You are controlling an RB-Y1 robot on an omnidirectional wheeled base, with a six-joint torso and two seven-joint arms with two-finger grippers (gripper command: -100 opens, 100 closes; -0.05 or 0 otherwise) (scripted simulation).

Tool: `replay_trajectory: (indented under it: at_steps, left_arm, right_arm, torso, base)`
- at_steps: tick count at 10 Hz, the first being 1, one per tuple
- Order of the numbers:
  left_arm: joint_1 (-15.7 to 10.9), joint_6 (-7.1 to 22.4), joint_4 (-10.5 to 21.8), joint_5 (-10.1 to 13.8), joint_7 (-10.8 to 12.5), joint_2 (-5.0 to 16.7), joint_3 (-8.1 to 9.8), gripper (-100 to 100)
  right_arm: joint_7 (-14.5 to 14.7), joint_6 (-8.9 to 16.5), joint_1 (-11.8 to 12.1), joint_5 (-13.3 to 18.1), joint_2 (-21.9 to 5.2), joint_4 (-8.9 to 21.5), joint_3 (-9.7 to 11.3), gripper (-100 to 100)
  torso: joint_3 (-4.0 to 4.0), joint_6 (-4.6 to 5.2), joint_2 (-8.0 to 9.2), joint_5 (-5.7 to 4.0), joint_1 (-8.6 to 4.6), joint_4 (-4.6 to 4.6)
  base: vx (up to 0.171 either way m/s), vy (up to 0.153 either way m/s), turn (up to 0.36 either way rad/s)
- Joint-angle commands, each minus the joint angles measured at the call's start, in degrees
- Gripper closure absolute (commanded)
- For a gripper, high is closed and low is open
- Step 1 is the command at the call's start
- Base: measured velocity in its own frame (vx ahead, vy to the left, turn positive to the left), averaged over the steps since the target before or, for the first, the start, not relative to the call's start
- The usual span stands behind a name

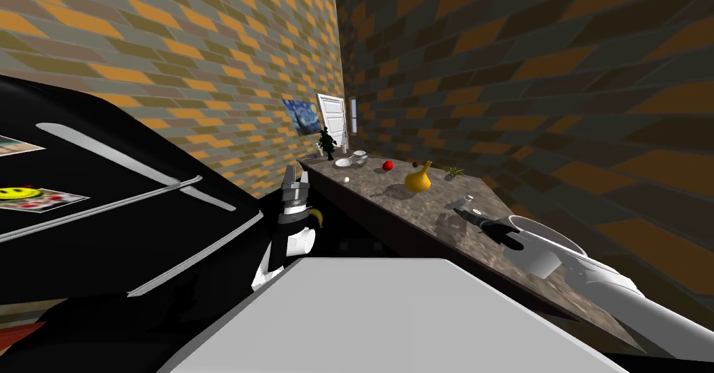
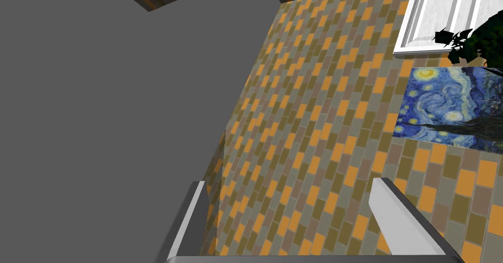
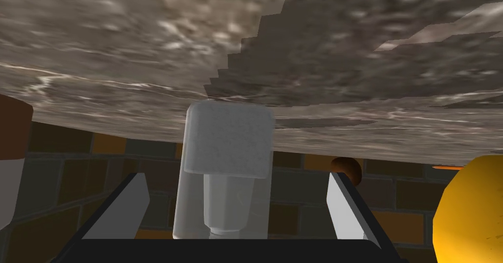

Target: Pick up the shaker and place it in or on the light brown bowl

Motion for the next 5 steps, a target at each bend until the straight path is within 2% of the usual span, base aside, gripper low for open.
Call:
replay_trajectory:
  at_steps: [1,3,4,5]
  left_arm:
    - [0.00,0.00,0.00,0.00,0.00,0.00,0.00,0]
    - [0.01,0.00,0.00,0.00,0.00,0.00,0.01,0]
    - [0.00,0.00,0.00,0.00,0.00,0.01,0.01,0]
    - [0.00,0.00,0.00,0.00,0.00,0.00,0.00,0]
  right_arm:
    - [-1.73,-2.86,1.70,0.73,-0.66,2.86,-1.09,-100]
    - [-1.73,-4.89,1.70,0.73,-0.66,3.10,-1.09,-100]
    - [-4.62,-7.05,4.47,2.51,-1.74,5.88,-3.31,-100]
    - [-4.67,-8.67,5.01,2.51,-1.74,6.81,-3.31,-100]
  torso:
    - [0.00,0.00,0.00,0.00,0.00,0.00]
    - [0.01,0.04,0.02,-0.01,-0.11,0.00]
    - [0.05,0.03,0.10,-0.04,-0.23,0.02]
    - [0.00,-0.01,0.01,-0.01,-0.05,0.00]
  base:
    - [0.053,0.084,0.098]
    - [0.013,0.020,-0.013]
    - [0.037,0.071,0.196]
    - [0.048,0.078,0.113]
